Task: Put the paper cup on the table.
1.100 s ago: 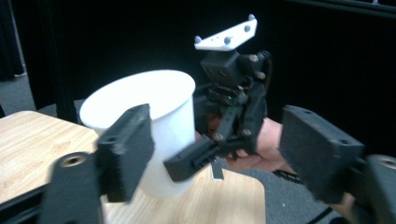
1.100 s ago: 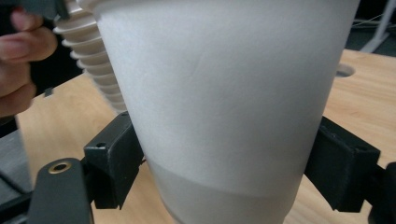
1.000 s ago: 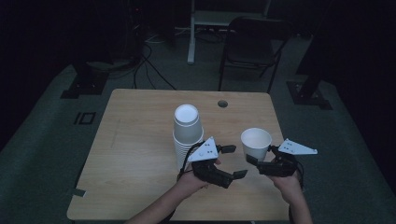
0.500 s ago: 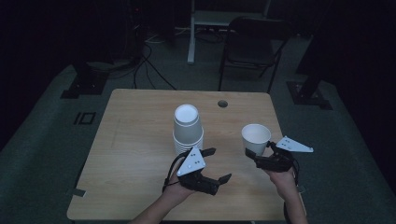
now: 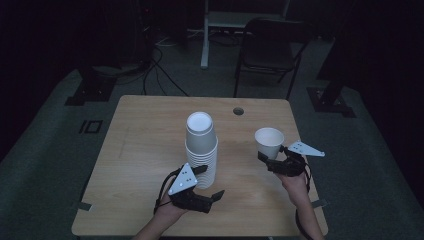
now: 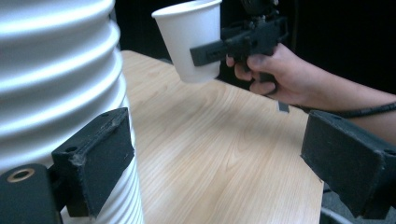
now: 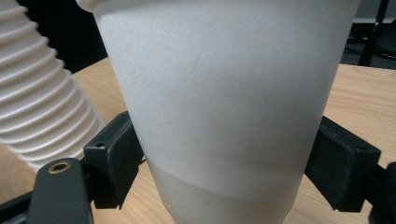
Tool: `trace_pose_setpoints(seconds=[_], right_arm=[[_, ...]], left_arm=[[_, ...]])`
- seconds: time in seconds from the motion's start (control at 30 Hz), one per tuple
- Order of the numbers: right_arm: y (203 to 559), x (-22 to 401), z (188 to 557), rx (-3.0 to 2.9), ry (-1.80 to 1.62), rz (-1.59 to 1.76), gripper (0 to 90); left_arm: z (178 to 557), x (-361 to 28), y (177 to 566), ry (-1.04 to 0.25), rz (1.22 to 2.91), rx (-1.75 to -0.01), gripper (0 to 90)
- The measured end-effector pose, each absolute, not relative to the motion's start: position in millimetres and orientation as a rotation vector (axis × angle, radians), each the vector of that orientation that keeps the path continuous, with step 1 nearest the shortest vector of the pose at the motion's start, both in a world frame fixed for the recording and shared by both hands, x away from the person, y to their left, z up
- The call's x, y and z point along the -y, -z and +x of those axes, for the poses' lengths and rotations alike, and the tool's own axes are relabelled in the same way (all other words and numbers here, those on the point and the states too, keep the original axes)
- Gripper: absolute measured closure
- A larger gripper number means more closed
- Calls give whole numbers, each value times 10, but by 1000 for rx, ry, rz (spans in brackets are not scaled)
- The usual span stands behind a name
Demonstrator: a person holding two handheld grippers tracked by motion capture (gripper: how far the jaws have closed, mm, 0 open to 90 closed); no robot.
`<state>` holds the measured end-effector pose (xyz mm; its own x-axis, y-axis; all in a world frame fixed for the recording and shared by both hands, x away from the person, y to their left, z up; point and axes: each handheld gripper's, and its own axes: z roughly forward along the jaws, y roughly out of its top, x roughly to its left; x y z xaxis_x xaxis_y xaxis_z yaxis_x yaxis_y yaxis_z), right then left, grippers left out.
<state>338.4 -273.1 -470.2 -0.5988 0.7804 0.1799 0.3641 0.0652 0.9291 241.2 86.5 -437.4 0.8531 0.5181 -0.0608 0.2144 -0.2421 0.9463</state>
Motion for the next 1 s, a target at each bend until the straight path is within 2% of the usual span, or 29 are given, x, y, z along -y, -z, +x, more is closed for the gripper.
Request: trace_pose_setpoints(seconds=[0.57, 1.0], right_arm=[[4853, 2668, 3591, -1980, -1535, 1183, 190], [5038, 2606, 3774, -1982, -1473, 1231, 189]], left_arm=[[2298, -1260, 4776, -279, 1845, -652, 88], [2473, -1849, 5042, -361, 1801, -873, 88]])
